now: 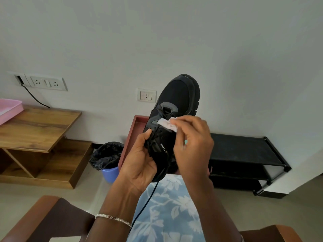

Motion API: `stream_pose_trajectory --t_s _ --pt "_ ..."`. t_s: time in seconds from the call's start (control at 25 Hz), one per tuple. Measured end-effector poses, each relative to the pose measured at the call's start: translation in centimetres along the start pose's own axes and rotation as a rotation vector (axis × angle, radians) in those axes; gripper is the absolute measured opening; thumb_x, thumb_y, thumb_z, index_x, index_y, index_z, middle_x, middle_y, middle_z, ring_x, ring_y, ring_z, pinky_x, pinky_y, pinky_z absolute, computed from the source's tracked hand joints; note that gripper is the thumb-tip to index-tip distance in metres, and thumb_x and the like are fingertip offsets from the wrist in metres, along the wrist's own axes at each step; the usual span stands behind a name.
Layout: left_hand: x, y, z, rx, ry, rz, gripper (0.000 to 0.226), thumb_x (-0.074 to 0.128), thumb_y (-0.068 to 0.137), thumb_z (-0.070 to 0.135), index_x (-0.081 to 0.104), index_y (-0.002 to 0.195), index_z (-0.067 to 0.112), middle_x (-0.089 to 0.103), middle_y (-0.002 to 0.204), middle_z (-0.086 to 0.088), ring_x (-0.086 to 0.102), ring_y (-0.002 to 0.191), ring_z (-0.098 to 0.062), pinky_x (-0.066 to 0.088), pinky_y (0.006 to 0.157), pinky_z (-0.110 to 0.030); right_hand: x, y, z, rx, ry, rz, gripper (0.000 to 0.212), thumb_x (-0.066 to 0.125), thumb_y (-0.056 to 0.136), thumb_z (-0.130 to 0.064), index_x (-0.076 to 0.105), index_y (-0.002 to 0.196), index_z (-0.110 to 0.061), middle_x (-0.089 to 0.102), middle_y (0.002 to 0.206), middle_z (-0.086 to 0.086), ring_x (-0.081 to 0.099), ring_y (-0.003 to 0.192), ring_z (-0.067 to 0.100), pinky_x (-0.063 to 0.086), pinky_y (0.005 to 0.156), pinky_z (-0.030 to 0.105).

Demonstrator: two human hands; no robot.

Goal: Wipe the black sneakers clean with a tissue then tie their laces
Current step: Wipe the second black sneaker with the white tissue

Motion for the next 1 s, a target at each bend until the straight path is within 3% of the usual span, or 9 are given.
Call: stream_pose_trajectory --t_s 0.08,0.2,0.32,0.36,0.44,0.56,0.8,0.92,1.0 --pt "0.3 -0.1 0.0 -0.002 0.019 0.016 0.042 0.053 0.096 0.035 0.070 0.119 0.005 0.069 0.123 -0.020 0.066 0.113 -0.033 0.049 0.103 -0.048 -0.2 0.3 0.4 0.010 0.000 -0.011 0.030 0.054 0.095 -0.023 0.079 0.100 -0.008 0.071 0.101 0.004 0.065 0.094 0.017 0.056 0.078 0.022" --pt "-0.2 0.3 0.0 0.005 -0.038 0.039 0.037 0.055 0.097 0.031 0.076 0.104 0.001 0.072 0.108 -0.015 0.073 0.095 -0.024 0.060 0.085 -0.035 0.0 -2.4 -1.1 0.029 0.074 -0.124 0.015 0.069 0.089 -0.005 0.079 0.099 -0.008 0.070 0.099 0.001 0.065 0.092 0.017 0.057 0.078 0.027" --pt "-0.7 0.5 -0.1 -0.063 -0.128 0.039 0.056 0.063 0.092 0.034 0.058 0.136 0.000 0.058 0.127 -0.014 0.059 0.119 -0.023 0.047 0.108 -0.038 0.1 -5.1 -2.5 0.037 0.119 -0.191 0.016 0.072 0.089 -0.006 0.079 0.103 -0.010 0.072 0.101 0.000 0.066 0.095 0.012 0.055 0.087 0.023" --pt "-0.6 0.6 -0.1 -0.052 -0.135 0.041 0.056 0.063 0.092 0.034 0.058 0.135 0.000 0.058 0.126 -0.014 0.059 0.119 -0.024 0.046 0.110 -0.038 0.1 -4.9 -2.3 0.027 0.121 -0.198 0.016 0.073 0.089 -0.007 0.079 0.103 -0.010 0.072 0.101 0.000 0.066 0.096 0.012 0.055 0.088 0.023" --pt "-0.4 0.5 -0.2 0.007 -0.096 0.040 0.038 0.059 0.093 0.029 0.073 0.109 -0.002 0.068 0.107 -0.013 0.070 0.098 -0.022 0.057 0.095 -0.035 0.2 -3.6 -1.3 0.019 0.081 -0.175 0.016 0.073 0.088 -0.003 0.079 0.102 -0.009 0.072 0.101 0.001 0.066 0.094 0.016 0.056 0.084 0.024" --pt "0.3 0.0 -0.3 0.040 -0.054 0.048 0.042 0.050 0.099 0.026 0.080 0.083 0.002 0.075 0.091 -0.016 0.076 0.078 -0.023 0.063 0.066 -0.032 -0.1 -1.9 -0.4 0.041 0.038 -0.147 0.016 0.069 0.089 -0.003 0.078 0.100 -0.010 0.070 0.100 0.001 0.065 0.095 0.017 0.057 0.079 0.027" --pt "-0.1 -0.3 0.3 0.010 -0.047 0.052 0.043 0.050 0.099 0.033 0.074 0.093 -0.002 0.072 0.076 -0.013 0.073 0.071 -0.020 0.060 0.082 -0.035 -0.7 -4.6 -2.5 0.131 0.194 -0.337 0.015 0.069 0.090 -0.010 0.076 0.100 -0.019 0.066 0.100 -0.008 0.063 0.096 0.012 0.056 0.081 0.027" --pt "0.0 -0.4 0.5 0.035 -0.028 0.033 0.046 0.054 0.095 0.033 0.067 0.118 -0.004 0.074 0.100 -0.023 0.073 0.096 -0.029 0.050 0.101 -0.044 -0.8 -4.4 -2.5 0.135 0.228 -0.365 0.013 0.073 0.089 -0.009 0.079 0.096 -0.018 0.069 0.096 -0.009 0.065 0.092 0.008 0.057 0.079 0.024" --pt "-0.2 -0.4 0.6 0.080 -0.025 0.017 0.035 0.054 0.095 0.025 0.077 0.097 -0.001 0.074 0.101 -0.021 0.073 0.097 -0.030 0.057 0.092 -0.042 -0.5 -2.9 -1.6 0.155 0.230 -0.348 0.010 0.075 0.089 -0.011 0.079 0.096 -0.016 0.069 0.095 -0.008 0.066 0.087 0.009 0.058 0.073 0.028"
Point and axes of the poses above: each hand's wrist, its own y-axis towards the middle knuckle, its own x-axis out of the palm, z = x × y, the point moved 1 cm from there along y, towards the middle knuckle
